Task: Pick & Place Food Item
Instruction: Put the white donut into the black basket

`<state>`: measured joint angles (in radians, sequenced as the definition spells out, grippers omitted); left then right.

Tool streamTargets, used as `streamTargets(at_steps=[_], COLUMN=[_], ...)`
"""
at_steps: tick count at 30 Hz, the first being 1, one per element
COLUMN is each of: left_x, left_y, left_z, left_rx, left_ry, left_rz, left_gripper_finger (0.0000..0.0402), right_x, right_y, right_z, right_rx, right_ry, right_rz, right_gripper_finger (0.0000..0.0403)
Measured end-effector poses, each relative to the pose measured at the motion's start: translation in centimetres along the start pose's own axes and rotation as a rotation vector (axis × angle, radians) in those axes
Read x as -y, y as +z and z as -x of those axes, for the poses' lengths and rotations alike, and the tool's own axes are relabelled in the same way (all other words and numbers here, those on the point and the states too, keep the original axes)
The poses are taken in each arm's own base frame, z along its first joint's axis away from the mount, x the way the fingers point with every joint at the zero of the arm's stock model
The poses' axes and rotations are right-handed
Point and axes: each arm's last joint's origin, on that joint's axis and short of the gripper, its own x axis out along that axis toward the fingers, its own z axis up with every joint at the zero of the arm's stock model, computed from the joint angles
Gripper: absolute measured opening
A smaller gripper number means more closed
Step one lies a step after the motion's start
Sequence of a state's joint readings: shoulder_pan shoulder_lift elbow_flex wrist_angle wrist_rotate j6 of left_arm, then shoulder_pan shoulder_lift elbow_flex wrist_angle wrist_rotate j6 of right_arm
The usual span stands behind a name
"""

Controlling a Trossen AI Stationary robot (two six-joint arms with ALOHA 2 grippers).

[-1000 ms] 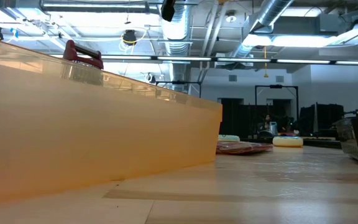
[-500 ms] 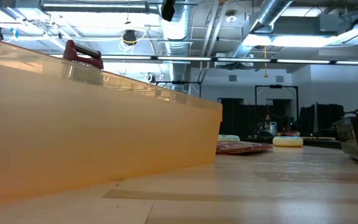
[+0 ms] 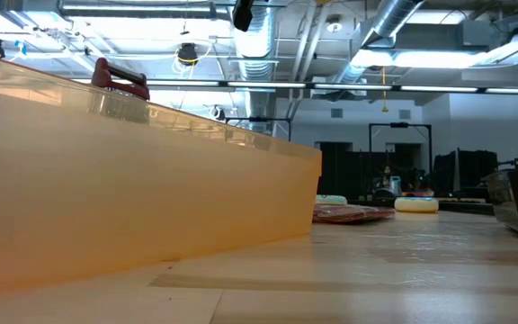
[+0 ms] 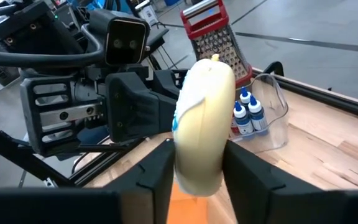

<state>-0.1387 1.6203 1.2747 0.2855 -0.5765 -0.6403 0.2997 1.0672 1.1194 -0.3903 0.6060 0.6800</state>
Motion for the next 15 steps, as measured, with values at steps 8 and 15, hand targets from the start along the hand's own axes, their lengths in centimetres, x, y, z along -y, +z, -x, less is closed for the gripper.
streamTargets(at_steps=[8, 15], left_x=[0.01, 0.03], left_y=[-0.01, 0.01], left_z=[0.01, 0.01], left_rx=[-0.001, 0.001], left_ry=[-0.001, -0.003], left_rz=[-0.002, -0.031], left_gripper_finger=[0.0033, 0.0043], right_x=[-0.07, -0.41], right_y=[0.01, -0.09], right_z=[0.01, 0.22], right_rx=[0.003, 0.004], right_ry=[0.005, 0.027], right_rz=[0.005, 0.020], right_gripper_finger=[0.0073, 0.0070])
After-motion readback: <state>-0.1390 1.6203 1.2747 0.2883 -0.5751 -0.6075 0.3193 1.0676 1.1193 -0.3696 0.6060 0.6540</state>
